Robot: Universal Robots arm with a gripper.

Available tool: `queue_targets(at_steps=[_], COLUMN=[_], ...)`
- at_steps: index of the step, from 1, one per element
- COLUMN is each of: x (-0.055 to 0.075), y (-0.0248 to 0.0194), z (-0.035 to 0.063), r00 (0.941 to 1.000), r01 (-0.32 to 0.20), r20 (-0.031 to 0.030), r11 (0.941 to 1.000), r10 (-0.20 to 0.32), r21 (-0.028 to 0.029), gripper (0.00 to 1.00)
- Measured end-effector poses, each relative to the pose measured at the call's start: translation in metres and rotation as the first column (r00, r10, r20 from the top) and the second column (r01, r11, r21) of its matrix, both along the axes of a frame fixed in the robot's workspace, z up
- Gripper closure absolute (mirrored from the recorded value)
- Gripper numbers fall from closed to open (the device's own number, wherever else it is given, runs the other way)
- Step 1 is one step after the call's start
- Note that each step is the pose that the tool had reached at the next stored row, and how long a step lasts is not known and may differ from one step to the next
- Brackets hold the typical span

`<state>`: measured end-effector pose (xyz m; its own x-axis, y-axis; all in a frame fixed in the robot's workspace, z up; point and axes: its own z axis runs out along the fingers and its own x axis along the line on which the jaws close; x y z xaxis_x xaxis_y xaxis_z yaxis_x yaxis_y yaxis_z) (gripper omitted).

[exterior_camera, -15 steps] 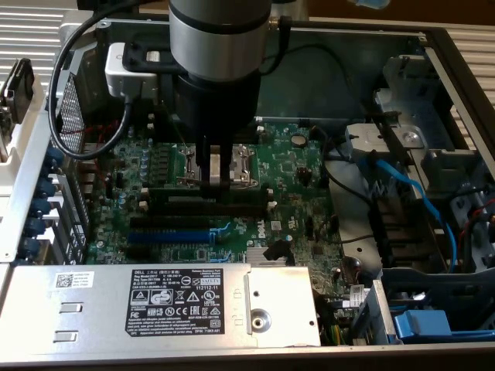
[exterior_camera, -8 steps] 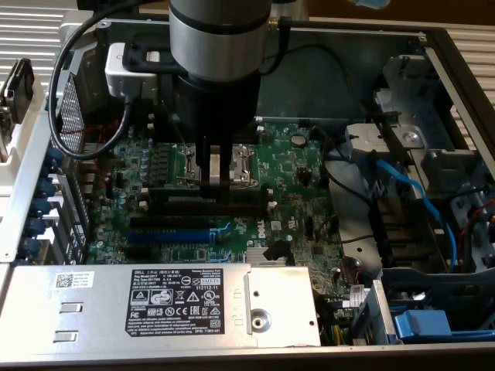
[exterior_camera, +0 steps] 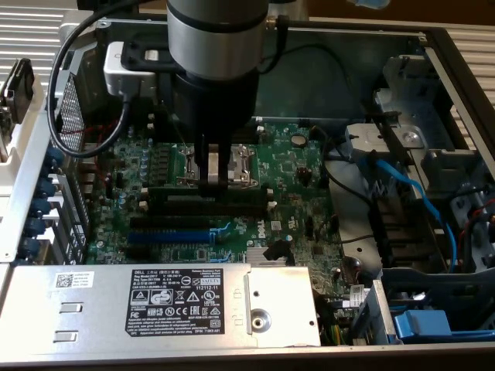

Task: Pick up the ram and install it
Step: 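Insert the ram into the slot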

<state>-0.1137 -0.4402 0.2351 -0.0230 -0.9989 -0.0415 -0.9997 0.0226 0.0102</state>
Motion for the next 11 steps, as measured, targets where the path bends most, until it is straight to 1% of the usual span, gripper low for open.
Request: queue_targets(at_steps=[4,6,11], x=[-0.0006,-0.0006,-0.001], y=[0.0009,0.0013,0.0024], z=[0.0,0.0,0.0], r00=[1.0,1.0,0.9999], r01=[0.0,0.0,0.0], r20=[0.0037,0.0064,0.0112], r11=[1.0,0.9999,0.9999], r10=[0.0,0.0,0.0], r21=[-0.0058,-0.0103,-0.0135], gripper=[0.88,0.88,0.88])
